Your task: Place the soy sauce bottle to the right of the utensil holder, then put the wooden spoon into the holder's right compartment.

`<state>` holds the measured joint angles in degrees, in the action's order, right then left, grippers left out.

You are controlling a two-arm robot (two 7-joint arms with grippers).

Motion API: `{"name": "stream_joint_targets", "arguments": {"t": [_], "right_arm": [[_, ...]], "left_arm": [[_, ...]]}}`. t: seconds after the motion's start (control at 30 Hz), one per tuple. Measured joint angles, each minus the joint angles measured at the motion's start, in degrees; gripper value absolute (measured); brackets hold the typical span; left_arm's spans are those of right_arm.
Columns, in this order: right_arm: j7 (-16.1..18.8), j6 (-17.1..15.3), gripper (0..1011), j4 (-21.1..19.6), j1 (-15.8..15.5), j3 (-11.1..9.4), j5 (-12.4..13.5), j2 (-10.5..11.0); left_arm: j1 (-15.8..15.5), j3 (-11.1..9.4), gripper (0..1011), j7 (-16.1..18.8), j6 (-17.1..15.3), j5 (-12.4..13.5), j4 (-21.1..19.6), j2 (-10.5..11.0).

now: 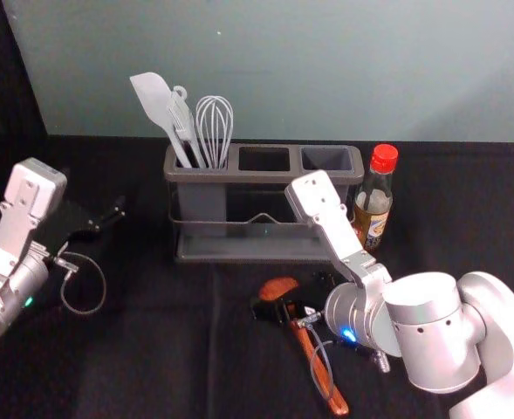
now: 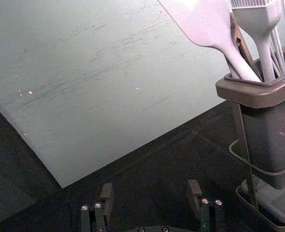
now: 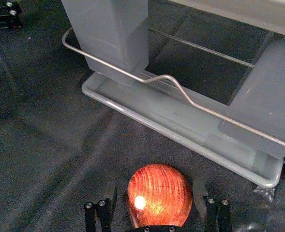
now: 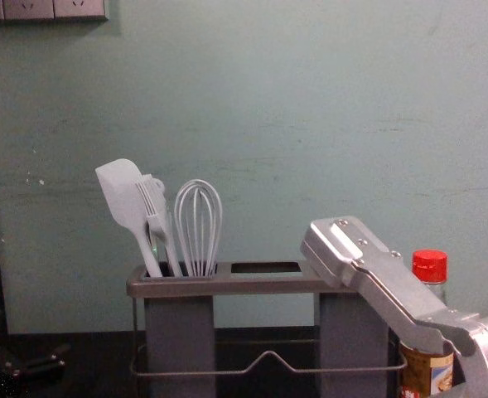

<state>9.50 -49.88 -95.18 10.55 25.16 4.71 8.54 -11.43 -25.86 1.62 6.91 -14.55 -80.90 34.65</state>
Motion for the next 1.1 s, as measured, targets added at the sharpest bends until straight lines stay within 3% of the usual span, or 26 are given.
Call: {"name": "stream_joint_targets", "arguments": {"t": [1.03, 1.1], "right_arm": [[1.9, 1.1, 1002, 0.7, -1.2, -1.8, -3.6, -1.4], [2.0, 1.2, 969, 0.7, -1.3, -2.0, -3.8, -1.5]], "left_arm": [[0.0, 0.0, 1005, 0.0, 0.0, 0.0, 0.0, 0.0], [0.0, 0.0, 1005, 0.0, 0.0, 0.0, 0.0, 0.0]]}}
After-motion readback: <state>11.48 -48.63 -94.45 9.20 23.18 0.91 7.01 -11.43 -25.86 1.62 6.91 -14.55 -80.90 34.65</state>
